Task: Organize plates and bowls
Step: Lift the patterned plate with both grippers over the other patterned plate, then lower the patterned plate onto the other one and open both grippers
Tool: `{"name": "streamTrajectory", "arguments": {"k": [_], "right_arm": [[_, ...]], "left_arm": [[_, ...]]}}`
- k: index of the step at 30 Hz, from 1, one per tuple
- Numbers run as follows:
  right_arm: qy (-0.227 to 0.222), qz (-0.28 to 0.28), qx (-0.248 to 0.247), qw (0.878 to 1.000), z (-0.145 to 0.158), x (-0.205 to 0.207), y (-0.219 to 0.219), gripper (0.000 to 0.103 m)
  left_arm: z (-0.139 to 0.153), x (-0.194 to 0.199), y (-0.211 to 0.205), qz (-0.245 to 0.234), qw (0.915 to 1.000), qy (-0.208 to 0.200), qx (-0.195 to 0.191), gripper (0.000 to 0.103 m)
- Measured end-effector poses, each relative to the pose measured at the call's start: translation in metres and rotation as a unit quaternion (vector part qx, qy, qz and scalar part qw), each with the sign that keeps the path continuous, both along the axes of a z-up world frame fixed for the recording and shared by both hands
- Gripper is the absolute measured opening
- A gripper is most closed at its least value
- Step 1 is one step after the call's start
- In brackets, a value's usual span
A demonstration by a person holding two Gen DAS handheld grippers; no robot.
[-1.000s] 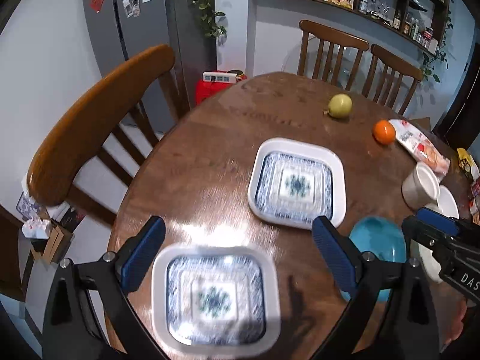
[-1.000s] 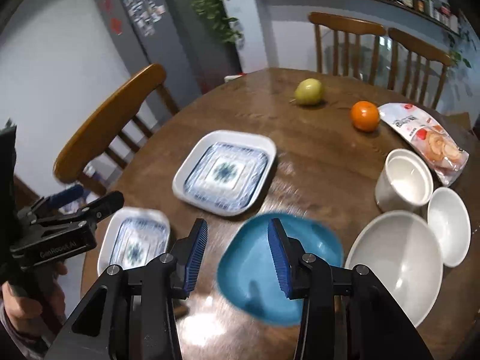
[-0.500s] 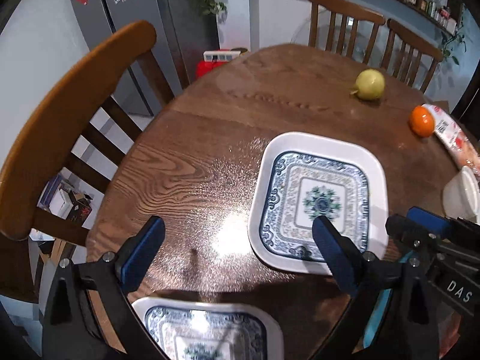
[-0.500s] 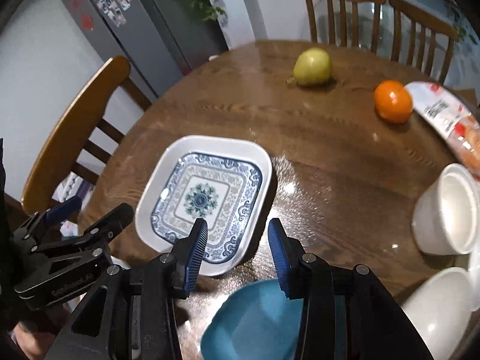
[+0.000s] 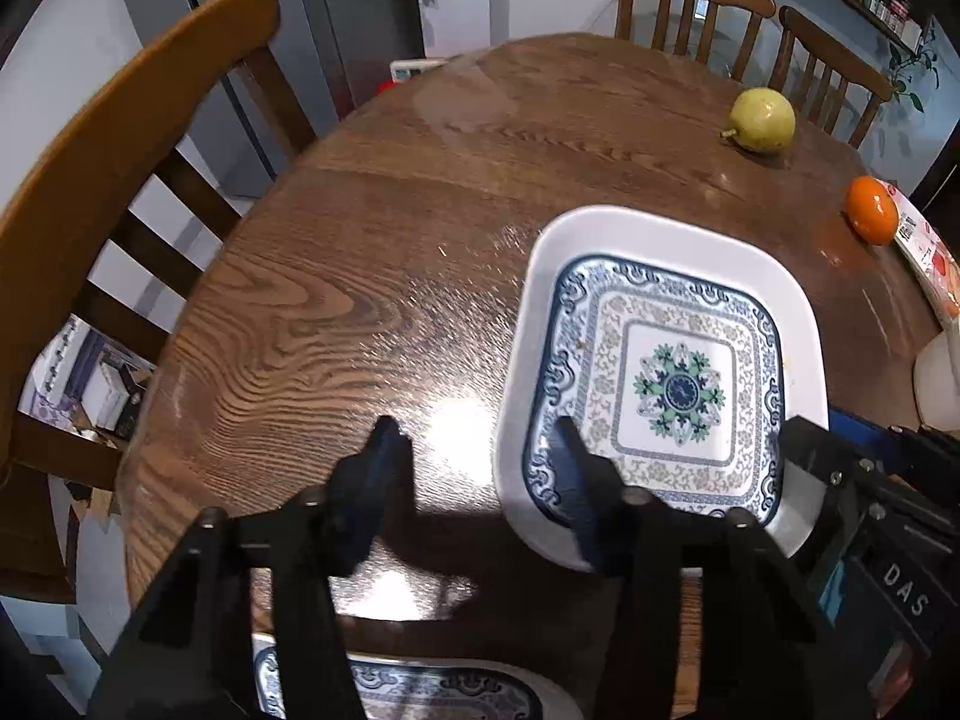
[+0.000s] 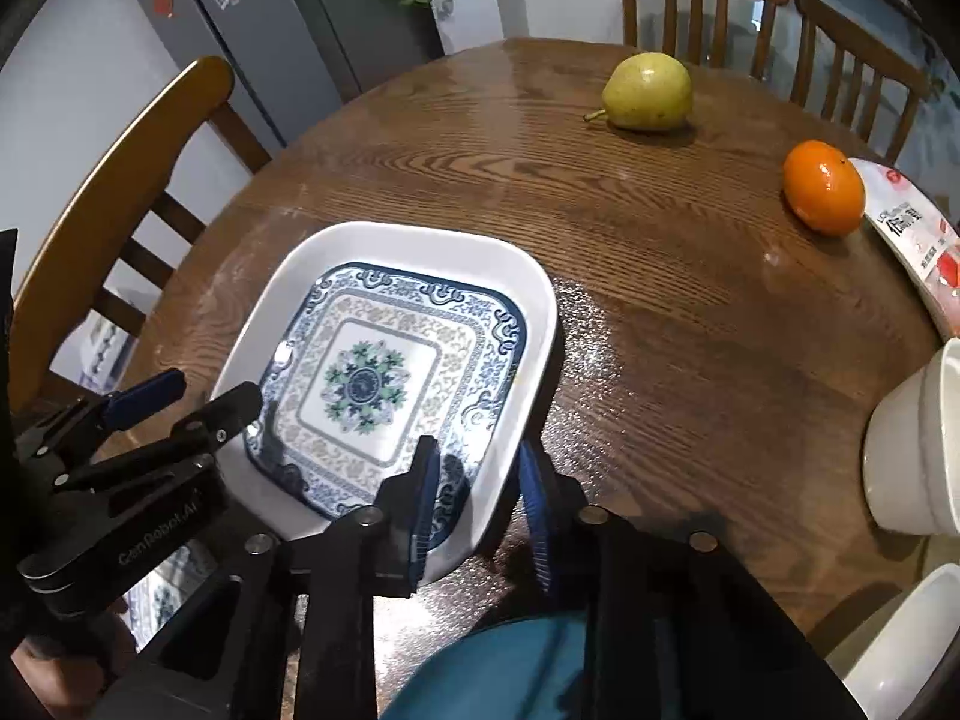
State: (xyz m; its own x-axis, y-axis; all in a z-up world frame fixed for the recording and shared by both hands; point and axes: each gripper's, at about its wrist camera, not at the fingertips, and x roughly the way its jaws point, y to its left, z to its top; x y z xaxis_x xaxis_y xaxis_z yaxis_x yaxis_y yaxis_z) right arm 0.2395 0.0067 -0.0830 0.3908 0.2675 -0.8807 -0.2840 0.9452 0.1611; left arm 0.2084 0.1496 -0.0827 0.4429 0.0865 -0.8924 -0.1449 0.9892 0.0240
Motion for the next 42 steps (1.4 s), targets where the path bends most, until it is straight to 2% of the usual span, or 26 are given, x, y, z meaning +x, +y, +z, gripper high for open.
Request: {"name": "streamTrajectory", "arguments": {"k": [3,6,8,14,22,32,42], "right_arm": [[0.011,0.000,0.001,1.000,-0.005,0.002,0.000,0.016],[0.006,0.000,-0.008,1.000,-0.004,0.002,0.000,0.014],[0.004,0.003,-0.012,1.000,-0.004,0.002,0.002,0.012],[-0.006,-0.001,-0.006,1.000,0.002,-0.001,0.002,0.011],[-0.041,-0.003,0.014,0.999,0.035,-0.019,-0.003,0.011],[-0.075,0.006,0.046,0.996,0.071,-0.065,-0.015,0.011],[-0.088,0.031,0.056,0.994,0.079,-0.109,-0.015,0.012]], "left_arm": [[-0.001,0.000,-0.003,-0.009,1.0000,-0.003,-0.002,0.040],[0.000,0.000,-0.009,-0.027,0.9996,-0.004,-0.005,0.025],[-0.001,-0.001,-0.015,-0.033,0.9994,-0.006,0.011,0.028],[0.003,-0.007,-0.012,-0.034,0.9993,-0.012,0.006,0.028],[0.038,-0.026,-0.015,-0.036,0.9978,-0.055,0.012,0.028],[0.071,-0.072,-0.018,-0.029,0.9951,-0.094,0.010,0.028],[0.081,-0.117,-0.019,-0.008,0.9939,-0.108,0.022,0.028]]}}
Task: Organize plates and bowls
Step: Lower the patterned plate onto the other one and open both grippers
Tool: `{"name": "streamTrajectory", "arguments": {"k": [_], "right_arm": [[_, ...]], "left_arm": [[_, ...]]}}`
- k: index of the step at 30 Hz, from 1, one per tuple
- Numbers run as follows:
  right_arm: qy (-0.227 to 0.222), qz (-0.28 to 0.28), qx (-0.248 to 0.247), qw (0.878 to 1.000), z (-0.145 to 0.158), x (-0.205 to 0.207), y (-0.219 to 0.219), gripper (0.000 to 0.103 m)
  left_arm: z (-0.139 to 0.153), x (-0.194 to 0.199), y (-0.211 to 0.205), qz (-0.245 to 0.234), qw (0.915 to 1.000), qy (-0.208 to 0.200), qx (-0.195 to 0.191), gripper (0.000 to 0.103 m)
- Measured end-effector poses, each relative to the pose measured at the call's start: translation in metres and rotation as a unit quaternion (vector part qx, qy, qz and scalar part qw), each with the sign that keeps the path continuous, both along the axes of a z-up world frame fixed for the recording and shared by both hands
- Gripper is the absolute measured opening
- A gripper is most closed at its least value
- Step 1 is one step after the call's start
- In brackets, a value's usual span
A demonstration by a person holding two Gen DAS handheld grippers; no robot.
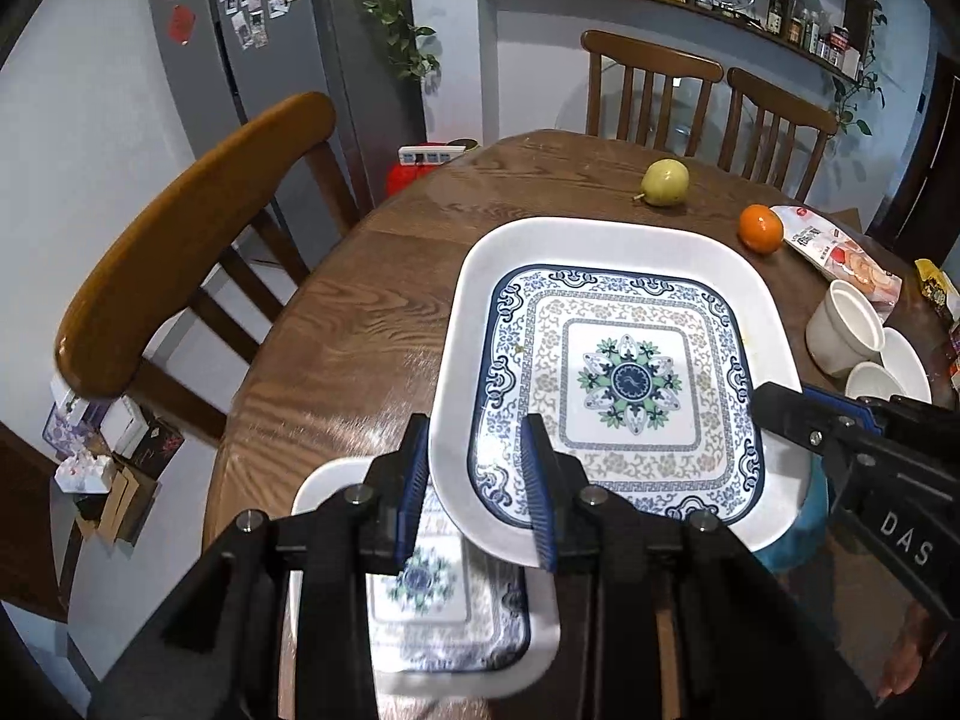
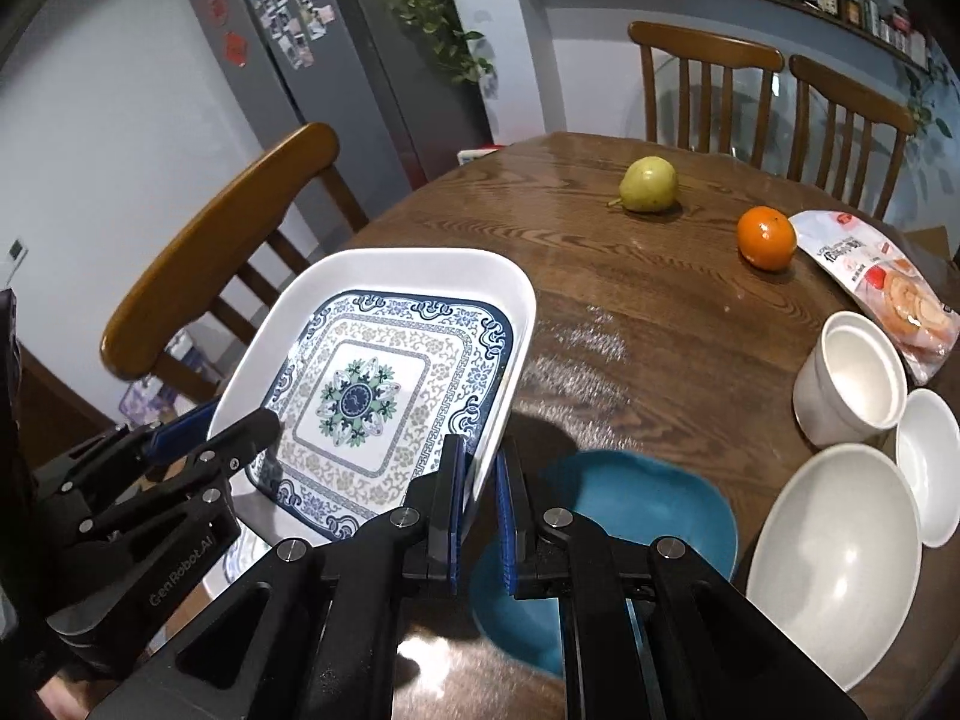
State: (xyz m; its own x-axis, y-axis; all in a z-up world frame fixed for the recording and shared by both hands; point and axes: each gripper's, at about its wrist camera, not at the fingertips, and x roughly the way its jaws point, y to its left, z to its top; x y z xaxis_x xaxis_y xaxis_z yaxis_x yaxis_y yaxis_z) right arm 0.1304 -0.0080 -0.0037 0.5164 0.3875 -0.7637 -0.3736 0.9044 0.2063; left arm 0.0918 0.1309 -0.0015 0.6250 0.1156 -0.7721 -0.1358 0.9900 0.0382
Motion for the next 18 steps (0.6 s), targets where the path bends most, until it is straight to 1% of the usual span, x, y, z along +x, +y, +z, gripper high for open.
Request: {"name": "streamTrajectory", "arguments": {"k": [6,8,18], "right_arm": [[0.001,0.017,0.002,1.000,-0.001,-0.017,0.004,0.012],[0.003,0.030,0.006,1.000,-0.003,-0.026,0.011,0.012],[0.016,0.078,-0.003,0.997,-0.015,-0.049,0.046,0.012]], "left_arm": [[0.000,-0.026,0.006,0.021,0.9997,-0.003,0.007,0.028],[-0.001,-0.033,0.009,0.028,0.9995,-0.003,0.010,0.028],[-0.019,-0.061,0.043,0.071,0.9973,0.015,-0.002,0.028]]}}
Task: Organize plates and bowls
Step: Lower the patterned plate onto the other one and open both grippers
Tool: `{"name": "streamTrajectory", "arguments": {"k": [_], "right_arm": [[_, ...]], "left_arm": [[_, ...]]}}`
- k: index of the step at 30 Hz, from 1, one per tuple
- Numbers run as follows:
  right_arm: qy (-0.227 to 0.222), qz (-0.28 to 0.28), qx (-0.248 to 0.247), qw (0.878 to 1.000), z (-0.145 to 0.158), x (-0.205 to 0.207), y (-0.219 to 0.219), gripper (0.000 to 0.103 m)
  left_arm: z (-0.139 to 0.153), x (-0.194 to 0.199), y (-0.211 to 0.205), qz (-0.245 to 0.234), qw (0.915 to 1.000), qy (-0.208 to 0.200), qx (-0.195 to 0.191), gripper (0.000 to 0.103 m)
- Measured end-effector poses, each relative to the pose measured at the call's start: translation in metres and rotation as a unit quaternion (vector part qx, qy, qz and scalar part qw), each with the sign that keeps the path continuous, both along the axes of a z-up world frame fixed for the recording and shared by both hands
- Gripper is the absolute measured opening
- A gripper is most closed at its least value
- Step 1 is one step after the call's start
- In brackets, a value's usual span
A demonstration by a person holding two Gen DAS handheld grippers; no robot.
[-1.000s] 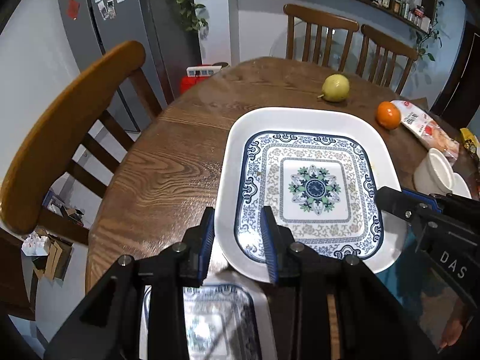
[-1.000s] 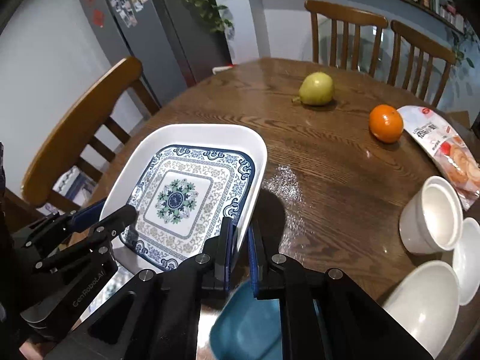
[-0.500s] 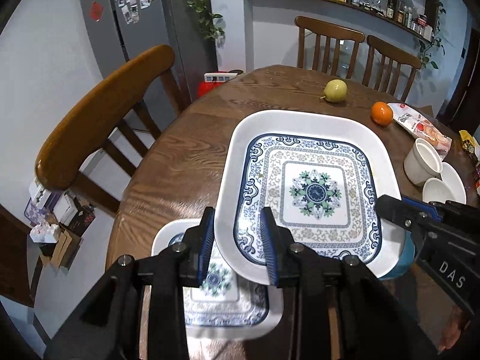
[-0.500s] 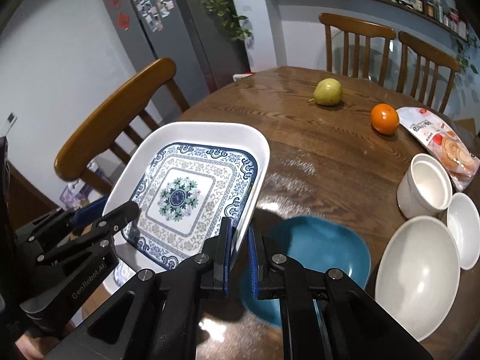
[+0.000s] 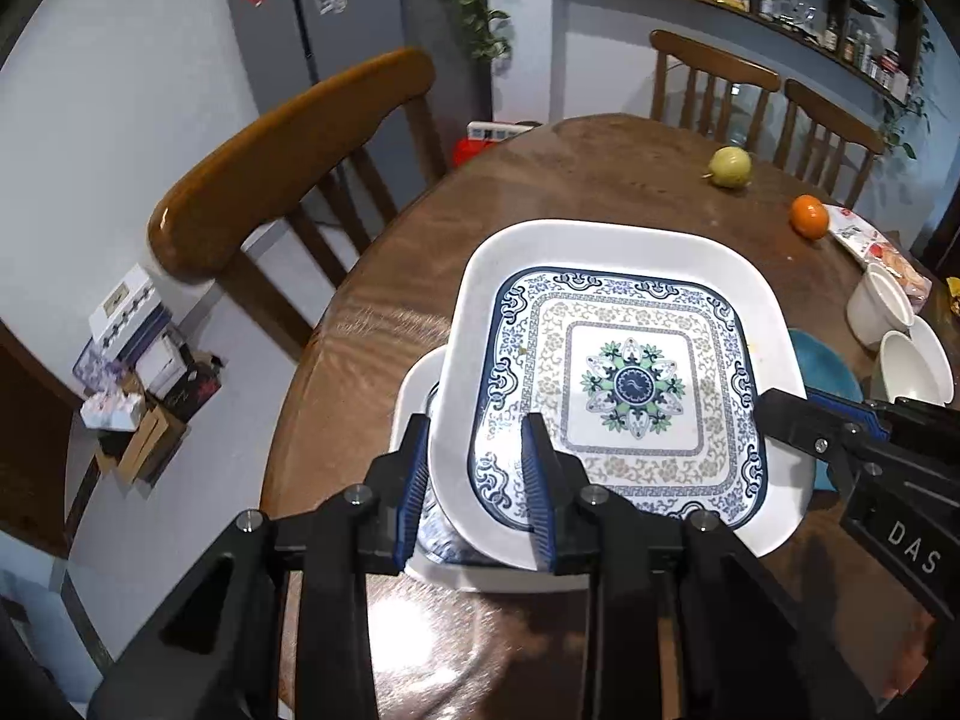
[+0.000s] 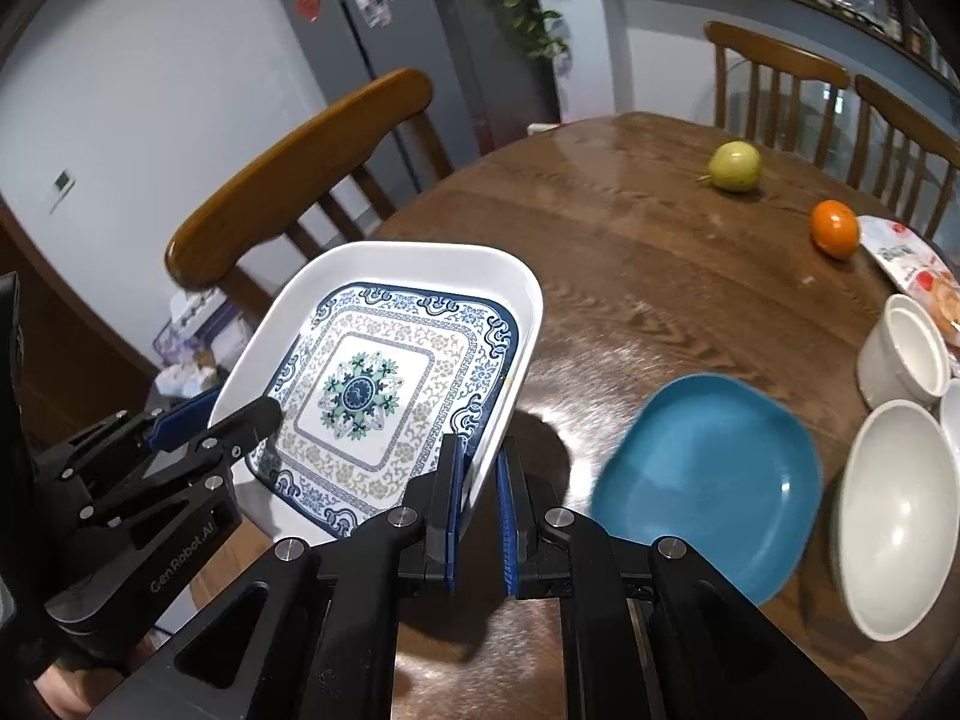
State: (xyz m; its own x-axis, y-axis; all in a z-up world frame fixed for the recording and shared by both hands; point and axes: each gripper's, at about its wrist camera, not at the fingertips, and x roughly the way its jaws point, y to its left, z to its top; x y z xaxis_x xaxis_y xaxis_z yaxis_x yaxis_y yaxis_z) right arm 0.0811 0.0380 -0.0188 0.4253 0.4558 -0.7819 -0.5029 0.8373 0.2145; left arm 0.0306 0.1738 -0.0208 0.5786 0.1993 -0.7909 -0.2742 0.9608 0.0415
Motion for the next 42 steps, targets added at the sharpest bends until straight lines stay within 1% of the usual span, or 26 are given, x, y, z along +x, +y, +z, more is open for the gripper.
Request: {"name": "streamTrajectory", "arguments": {"k": [10,18,25,34,38,42], "right_arm": [[0.025,0.026,-0.018,0.999,-0.024,-0.002,0.029,0.012],[0.052,0.033,-0.037,0.997,-0.050,0.001,0.043,0.012],[0.055,0.033,-0.046,0.997,-0.055,0.003,0.045,0.012],[0.047,0.034,-0.061,0.996,-0.054,0.003,0.049,0.012],[0.037,0.036,-0.076,0.996,-0.054,0.001,0.053,0.013],[0.030,0.037,-0.088,0.995,-0.054,-0.002,0.055,0.012]], "left_arm": [[-0.027,-0.004,0.024,0.023,0.9992,0.031,-0.012,0.028],[-0.046,-0.005,0.029,0.026,0.9981,0.053,-0.018,0.028],[-0.051,-0.005,0.032,0.025,0.9978,0.058,-0.020,0.028],[-0.057,-0.004,0.034,0.024,0.9973,0.063,-0.030,0.028],[-0.059,-0.002,0.034,0.022,0.9972,0.067,-0.025,0.028],[-0.060,-0.003,0.034,0.023,0.9972,0.066,-0.027,0.028]]}}
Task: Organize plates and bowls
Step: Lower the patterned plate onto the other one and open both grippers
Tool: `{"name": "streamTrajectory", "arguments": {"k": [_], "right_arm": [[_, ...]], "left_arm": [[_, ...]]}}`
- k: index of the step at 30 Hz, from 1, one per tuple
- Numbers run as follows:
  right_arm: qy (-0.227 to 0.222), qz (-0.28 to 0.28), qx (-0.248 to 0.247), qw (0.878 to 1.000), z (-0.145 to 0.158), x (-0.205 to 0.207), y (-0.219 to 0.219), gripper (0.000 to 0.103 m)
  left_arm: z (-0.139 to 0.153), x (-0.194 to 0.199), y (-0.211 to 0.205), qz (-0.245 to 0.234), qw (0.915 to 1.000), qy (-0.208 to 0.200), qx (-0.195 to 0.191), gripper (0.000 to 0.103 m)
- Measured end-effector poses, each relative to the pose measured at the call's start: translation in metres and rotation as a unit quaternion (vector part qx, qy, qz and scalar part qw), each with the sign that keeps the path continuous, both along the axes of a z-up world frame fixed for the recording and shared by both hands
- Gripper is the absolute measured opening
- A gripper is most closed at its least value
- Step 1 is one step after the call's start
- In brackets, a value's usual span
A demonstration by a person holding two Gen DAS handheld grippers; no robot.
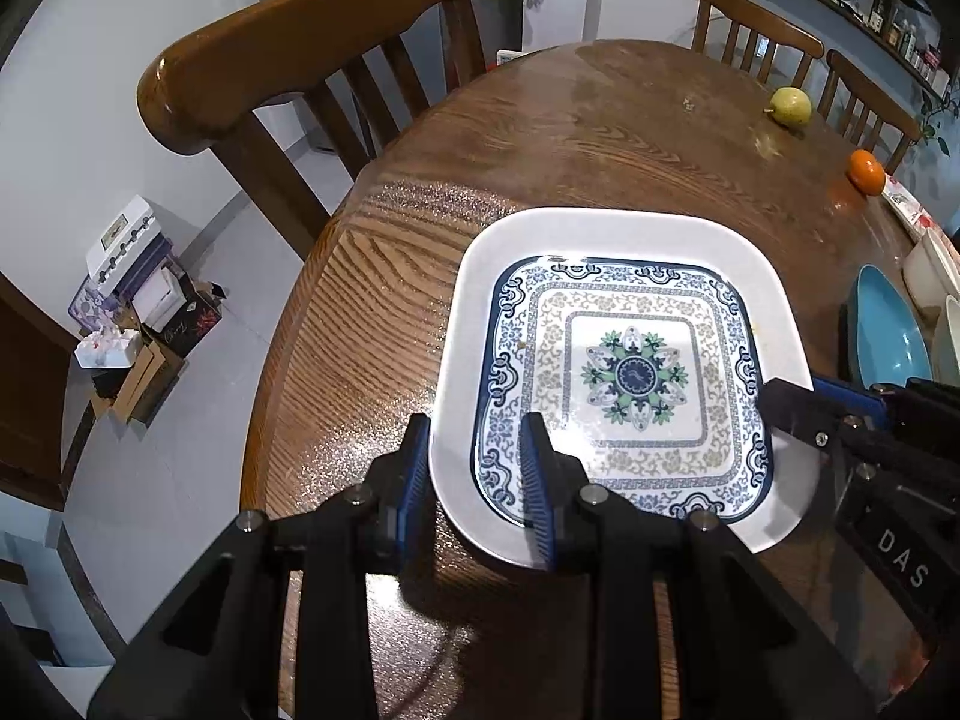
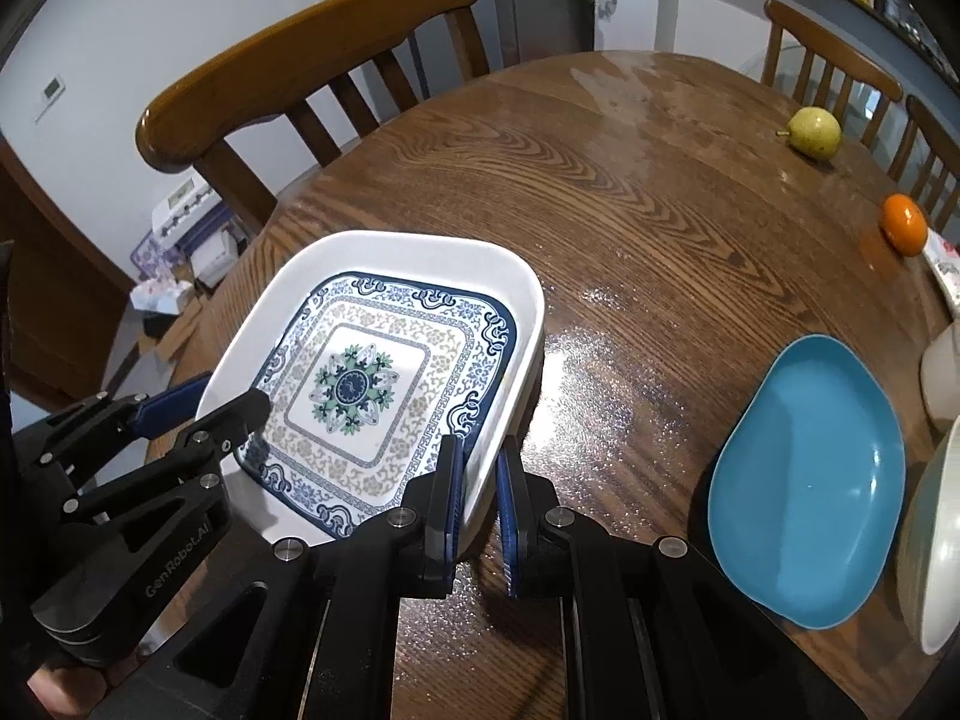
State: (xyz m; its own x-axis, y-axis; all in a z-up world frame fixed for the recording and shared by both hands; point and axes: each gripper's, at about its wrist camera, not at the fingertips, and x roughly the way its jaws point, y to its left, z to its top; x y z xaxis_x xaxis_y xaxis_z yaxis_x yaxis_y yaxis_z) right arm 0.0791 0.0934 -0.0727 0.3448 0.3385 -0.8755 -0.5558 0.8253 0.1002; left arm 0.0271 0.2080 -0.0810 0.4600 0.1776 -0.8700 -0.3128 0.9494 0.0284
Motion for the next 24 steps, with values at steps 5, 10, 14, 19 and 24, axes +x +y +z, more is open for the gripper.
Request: {"name": "streamTrajectory", "arguments": {"k": [5,10,14,19,24], "right_arm": [[-0.004,0.000,-0.009,1.000,0.000,-0.001,0.002,0.013],[-0.004,-0.004,-0.012,1.000,0.000,-0.003,0.001,0.013],[-0.013,-0.008,-0.007,1.000,0.004,-0.005,-0.001,0.012],[-0.027,-0.012,-0.003,1.000,0.011,-0.007,-0.006,0.013],[-0.051,-0.009,0.012,0.999,0.027,-0.012,-0.014,0.013]], "left_arm": [[-0.001,-0.002,-0.001,-0.002,1.0000,0.000,0.003,0.028],[0.000,-0.001,0.000,-0.001,1.0000,-0.003,0.005,0.029],[0.006,-0.002,-0.003,-0.002,0.9999,-0.013,0.009,0.029],[0.013,-0.004,-0.006,0.000,0.9996,-0.023,0.017,0.053],[0.020,-0.004,-0.009,0.001,0.9993,-0.030,0.021,0.055]]}}
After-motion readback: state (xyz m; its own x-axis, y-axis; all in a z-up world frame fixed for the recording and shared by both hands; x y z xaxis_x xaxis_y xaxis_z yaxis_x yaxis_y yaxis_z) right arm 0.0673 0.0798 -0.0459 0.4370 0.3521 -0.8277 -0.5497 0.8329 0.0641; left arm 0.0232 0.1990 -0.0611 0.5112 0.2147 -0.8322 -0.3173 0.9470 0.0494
